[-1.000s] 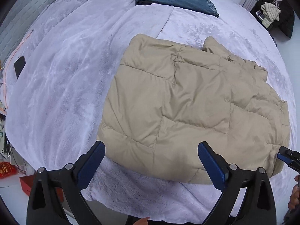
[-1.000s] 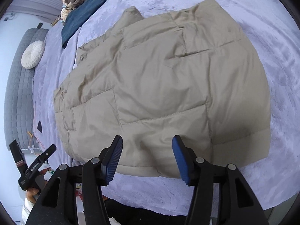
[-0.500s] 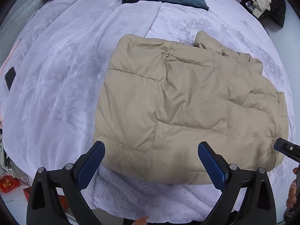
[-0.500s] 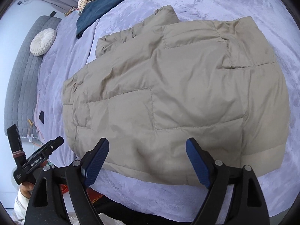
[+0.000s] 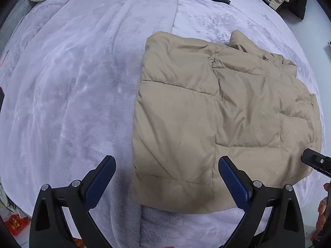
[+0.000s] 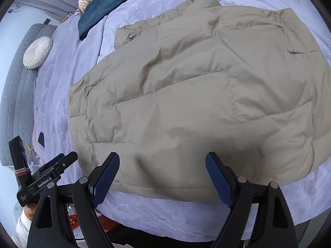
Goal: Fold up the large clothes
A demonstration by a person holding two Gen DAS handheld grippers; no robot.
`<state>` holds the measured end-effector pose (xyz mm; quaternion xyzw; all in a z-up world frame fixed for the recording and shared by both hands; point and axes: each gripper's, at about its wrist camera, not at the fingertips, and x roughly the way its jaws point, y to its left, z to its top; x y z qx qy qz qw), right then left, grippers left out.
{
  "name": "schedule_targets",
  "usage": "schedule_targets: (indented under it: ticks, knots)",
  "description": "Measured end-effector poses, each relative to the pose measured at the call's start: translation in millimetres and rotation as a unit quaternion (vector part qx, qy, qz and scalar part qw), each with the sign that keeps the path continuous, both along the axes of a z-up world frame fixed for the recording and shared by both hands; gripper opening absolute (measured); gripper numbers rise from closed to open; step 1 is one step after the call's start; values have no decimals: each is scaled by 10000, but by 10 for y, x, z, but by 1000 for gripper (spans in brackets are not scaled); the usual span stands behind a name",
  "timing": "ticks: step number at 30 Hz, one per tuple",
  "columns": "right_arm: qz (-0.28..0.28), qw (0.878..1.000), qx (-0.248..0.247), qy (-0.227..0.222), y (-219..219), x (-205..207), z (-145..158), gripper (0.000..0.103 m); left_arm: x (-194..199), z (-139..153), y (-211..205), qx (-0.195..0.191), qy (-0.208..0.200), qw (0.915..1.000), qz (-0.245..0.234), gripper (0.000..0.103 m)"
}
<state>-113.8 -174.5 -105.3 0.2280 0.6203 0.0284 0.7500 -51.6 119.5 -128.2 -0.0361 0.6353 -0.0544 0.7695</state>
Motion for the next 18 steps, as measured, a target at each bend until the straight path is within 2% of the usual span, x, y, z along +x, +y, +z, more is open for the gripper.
schedule_targets:
  ticks: [8, 15, 18]
  knots:
    - [-72, 9998, -160, 37, 169, 69, -58, 88, 58, -207, 186, -499, 223, 9985, -8, 100]
    - [-96, 9984, -288, -480, 282, 123, 2, 88, 205, -319, 375, -1071, 163, 9941, -24, 100]
    - [-22, 9982, -284, -532, 350, 207, -11, 88, 309, -386, 454, -1330, 181, 9909, -83, 100]
